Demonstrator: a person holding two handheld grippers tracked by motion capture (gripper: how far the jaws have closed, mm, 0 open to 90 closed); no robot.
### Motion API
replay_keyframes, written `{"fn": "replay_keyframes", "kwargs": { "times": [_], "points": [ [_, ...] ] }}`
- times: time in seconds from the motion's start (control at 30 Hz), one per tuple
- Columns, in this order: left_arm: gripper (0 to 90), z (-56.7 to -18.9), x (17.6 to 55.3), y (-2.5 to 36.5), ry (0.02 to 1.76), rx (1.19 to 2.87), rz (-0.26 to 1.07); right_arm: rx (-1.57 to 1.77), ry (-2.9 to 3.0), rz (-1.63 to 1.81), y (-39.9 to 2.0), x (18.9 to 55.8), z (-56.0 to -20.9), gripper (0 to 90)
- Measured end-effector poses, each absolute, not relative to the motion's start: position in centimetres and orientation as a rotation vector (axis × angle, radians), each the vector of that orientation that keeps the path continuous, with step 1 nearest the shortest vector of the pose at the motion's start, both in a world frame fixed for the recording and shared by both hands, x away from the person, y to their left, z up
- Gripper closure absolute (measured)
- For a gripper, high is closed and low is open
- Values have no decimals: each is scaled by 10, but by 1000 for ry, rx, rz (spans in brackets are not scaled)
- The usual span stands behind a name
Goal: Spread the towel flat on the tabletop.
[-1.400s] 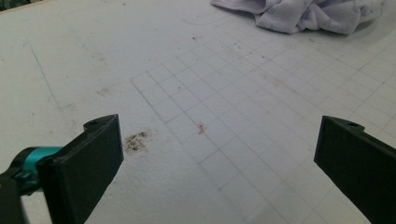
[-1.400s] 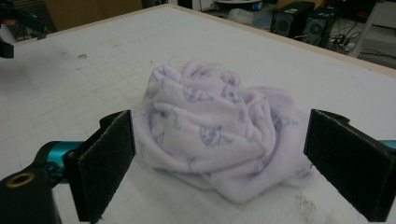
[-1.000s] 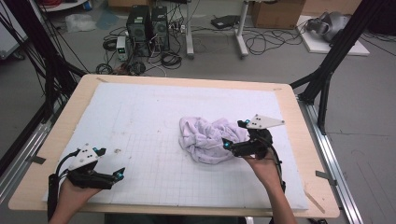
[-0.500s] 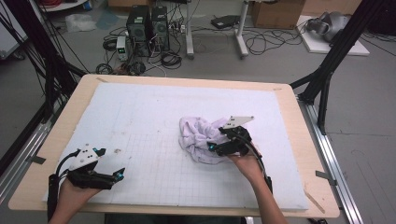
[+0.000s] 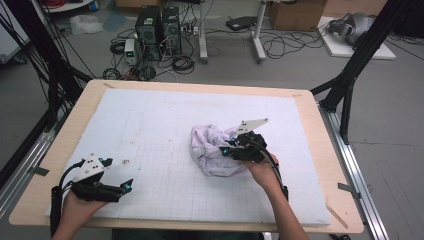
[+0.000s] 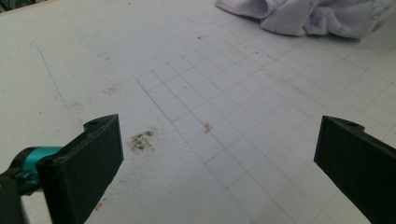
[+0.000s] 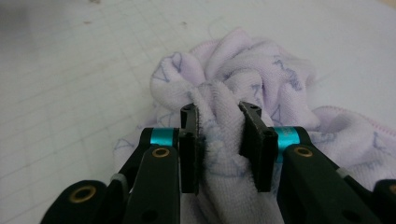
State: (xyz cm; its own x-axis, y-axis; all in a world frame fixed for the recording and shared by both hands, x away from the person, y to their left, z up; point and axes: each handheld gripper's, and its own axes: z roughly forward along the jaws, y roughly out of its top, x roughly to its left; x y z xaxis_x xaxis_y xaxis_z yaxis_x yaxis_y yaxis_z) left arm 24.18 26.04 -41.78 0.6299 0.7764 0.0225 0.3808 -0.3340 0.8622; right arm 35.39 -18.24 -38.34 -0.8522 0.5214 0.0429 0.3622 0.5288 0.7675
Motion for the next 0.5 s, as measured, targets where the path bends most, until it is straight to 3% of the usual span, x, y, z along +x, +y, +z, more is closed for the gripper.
{"fn": "replay_keyframes", "kwargs": {
  "times": [0.3, 0.47, 0.5],
  "points": [
    [19, -417, 241, 259, 909, 1949, 554, 583, 2590, 1402, -149, 314, -347, 715],
    [20, -417, 241, 259, 905, 1950, 551, 563, 2637, 1500, -132, 295, -354, 708],
    [20, -417, 241, 258, 900, 1950, 547, 542, 2671, 1413, -123, 288, -367, 673]
  ]
}}
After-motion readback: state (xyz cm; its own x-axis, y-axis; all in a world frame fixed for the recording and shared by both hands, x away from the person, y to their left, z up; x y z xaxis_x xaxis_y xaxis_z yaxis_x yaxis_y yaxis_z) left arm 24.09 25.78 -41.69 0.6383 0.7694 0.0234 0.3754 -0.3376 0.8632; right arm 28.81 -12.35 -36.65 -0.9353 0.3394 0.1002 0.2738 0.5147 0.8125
